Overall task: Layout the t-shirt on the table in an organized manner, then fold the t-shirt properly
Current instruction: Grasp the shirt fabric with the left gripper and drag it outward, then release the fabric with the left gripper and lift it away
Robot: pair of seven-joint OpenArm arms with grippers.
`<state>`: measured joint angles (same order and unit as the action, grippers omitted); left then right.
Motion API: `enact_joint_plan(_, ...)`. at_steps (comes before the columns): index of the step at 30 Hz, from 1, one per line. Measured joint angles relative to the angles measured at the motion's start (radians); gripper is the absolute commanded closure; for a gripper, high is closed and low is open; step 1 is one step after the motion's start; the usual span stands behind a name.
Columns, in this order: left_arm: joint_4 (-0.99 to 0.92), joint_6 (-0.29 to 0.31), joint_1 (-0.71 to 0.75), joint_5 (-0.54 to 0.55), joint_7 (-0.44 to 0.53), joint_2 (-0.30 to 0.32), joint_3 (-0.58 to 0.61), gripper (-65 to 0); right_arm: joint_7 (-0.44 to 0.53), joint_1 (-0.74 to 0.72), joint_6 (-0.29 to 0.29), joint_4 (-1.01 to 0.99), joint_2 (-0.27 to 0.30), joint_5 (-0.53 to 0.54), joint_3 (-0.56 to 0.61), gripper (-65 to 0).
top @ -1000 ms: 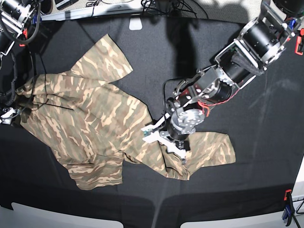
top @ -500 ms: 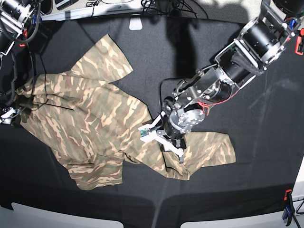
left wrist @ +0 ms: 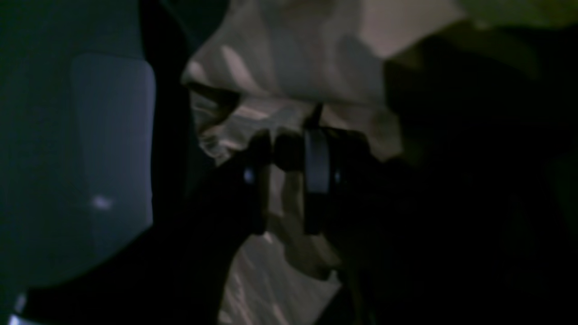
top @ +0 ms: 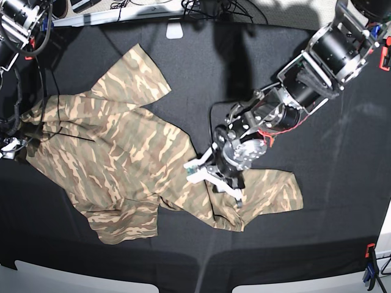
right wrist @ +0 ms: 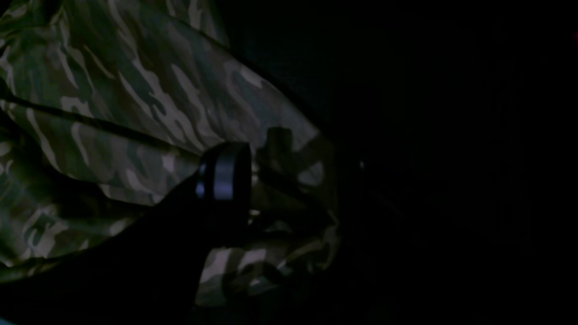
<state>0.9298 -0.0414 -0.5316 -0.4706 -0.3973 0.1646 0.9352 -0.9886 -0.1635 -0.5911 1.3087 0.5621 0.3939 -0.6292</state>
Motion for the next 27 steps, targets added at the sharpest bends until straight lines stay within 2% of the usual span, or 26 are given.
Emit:
enact_joint_plan(8, 0.0, 0.0, -0.018, 0.0, 0.0, 0.0, 0.0, -6.9, 0.0, 0.0, 0.0, 0.0, 0.0, 0.0, 0.0, -28.8)
enact_joint_plan(12, 0.0, 0.0, -0.018, 0.0, 0.002, 0.0, 0.0, 0.0, 0.0, 0.0, 0.0, 0.0, 0.0, 0.0, 0.0, -28.8)
enact_joint_plan(17, 0.0, 0.0, -0.018, 0.0, 0.003, 0.0, 0.0, 0.0, 0.0, 0.0, 0.0, 0.0, 0.0, 0.0, 0.0, -28.8)
enact_joint_plan(19, 0.0, -0.013, -0.018, 0.0, -0.042, -0.001, 0.0, 0.0, 0.0, 0.0, 0.0, 0.0, 0.0, 0.0, 0.0, -28.8)
enact_joint_plan(21, 0.0, -0.093, -0.017, 0.003, -0.11, -0.001, 0.001, 0.0, 0.0, 0.0, 0.0, 0.0, 0.0, -0.001, 0.0, -28.8)
enact_joint_plan(23, 0.0, -0.145, -0.02, -0.001, -0.181, 0.0, 0.001, 0.0, 0.005, 0.0, -0.022, 0.0, 0.0, 0.0, 0.0, -28.8)
enact_joint_plan(27, 0.017, -0.142, -0.014, -0.008, -0.249, 0.002, 0.001, 0.0, 0.013, 0.0, -0.038, 0.0, 0.0, 0.033, 0.0, -28.8)
